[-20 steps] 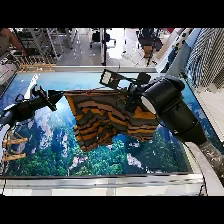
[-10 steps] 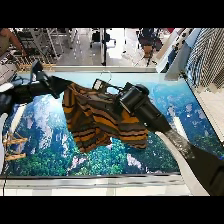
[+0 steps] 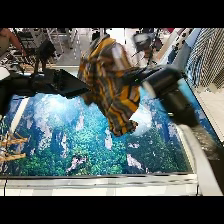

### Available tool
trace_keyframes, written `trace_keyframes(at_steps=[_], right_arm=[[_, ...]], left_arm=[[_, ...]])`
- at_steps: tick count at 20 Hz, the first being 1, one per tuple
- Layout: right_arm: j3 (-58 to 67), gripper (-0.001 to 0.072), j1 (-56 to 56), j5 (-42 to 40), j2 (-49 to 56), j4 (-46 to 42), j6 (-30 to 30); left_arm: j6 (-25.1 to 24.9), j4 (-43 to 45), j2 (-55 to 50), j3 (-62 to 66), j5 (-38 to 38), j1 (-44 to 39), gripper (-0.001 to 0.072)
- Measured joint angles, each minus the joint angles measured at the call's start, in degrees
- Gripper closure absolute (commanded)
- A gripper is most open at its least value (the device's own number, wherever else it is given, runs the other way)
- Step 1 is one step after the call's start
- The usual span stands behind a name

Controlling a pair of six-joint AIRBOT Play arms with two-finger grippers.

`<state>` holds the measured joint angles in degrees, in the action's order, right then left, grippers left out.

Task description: Fold the clothes and pants, and hang the long-sleeved shirts on hangers.

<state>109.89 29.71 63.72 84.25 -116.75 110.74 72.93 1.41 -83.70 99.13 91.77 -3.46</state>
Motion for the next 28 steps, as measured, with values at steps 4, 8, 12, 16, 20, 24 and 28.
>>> trace_keyframes(at_steps=[4, 8, 12, 16, 20, 24, 28], right_arm=[[4.13, 0.0697, -6.99, 11.91, -5.35, -0.31, -2.82], [5.86, 0.0696, -19.15, 29.57, -9.60, -0.46, -9.29], [6.29, 0.0696, -35.21, 36.98, -11.72, -0.46, -13.46], [7.10, 0.0696, -54.77, 36.35, -12.33, -1.66, -14.88], [9.31, 0.0697, -72.19, 26.49, -12.50, -4.09, -15.10], [10.19, 0.0697, -84.65, 10.54, -12.09, -6.38, -15.30], [10.32, 0.0697, -93.02, -0.52, -10.51, -8.70, -13.49]], left_arm=[[0.26, 0.24, 3.93, 0.07, 1.53, -0.35, 0.0313], [-0.46, 0.35, 5.20, 0.07, 1.95, -0.42, 0.0313], [-1.57, 1.86, 5.05, 0.07, 2.43, -0.42, 0.0313], [-3.65, 6.01, 4.90, 0.07, 5.97, -0.42, 0.0313], [-4.79, 8.66, 4.90, 0.07, 10.40, -0.42, 0.0313], [-5.22, 9.44, 4.90, 0.07, 12.26, -0.44, 0.0313], [-5.42, 9.79, 4.90, 0.07, 13.05, -0.44, 0.0312]])
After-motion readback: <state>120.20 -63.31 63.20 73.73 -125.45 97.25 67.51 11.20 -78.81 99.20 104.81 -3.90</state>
